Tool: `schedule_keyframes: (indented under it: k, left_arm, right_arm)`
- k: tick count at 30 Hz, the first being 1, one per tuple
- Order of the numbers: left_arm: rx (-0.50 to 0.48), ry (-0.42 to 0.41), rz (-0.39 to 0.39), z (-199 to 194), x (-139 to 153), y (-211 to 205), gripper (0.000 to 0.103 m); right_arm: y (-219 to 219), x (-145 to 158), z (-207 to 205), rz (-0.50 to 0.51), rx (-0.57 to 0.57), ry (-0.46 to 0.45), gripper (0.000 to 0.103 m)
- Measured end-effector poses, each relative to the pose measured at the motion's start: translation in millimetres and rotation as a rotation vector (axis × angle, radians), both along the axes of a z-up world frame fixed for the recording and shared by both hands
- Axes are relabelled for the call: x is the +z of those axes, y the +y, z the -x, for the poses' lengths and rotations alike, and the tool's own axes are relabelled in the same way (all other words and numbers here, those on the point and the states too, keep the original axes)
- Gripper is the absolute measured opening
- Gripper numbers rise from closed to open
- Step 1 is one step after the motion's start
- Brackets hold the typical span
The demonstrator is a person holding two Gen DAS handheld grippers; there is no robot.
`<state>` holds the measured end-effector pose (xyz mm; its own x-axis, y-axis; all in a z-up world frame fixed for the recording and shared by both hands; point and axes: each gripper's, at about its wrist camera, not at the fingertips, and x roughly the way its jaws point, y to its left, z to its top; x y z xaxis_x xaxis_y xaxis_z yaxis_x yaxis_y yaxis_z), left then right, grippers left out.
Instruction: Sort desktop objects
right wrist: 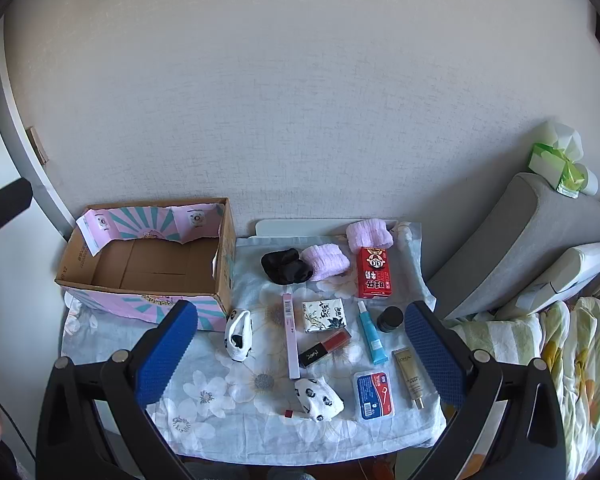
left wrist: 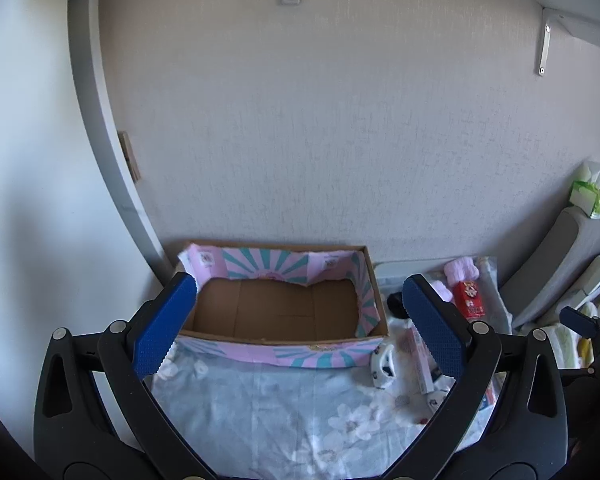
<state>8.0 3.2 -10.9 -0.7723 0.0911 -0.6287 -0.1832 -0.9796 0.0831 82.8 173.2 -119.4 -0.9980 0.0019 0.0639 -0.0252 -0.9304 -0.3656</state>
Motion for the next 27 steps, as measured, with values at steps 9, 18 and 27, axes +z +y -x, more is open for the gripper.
schedule_keyframes:
  k: [9, 18, 27]
  left_arm:
    - [-0.013, -0.022, -0.009, 5.2, -5.9, -16.4, 0.103]
    - [-0.033, -0.032, 0.025, 5.7, -7.3, -26.5, 0.103]
    - [-0.093, -0.032, 0.066, 4.6, -7.4, -19.0, 0.103]
  right_arm:
    - [4.2, 2.7, 7.0, 0.001, 0.029, -0.018, 0.103]
    - [-2.6, 2.5, 4.4, -0.027, 0.012, 0.001, 0.103]
    - [2.7, 3.2, 3.8, 0.028, 0.065, 0.006, 0.103]
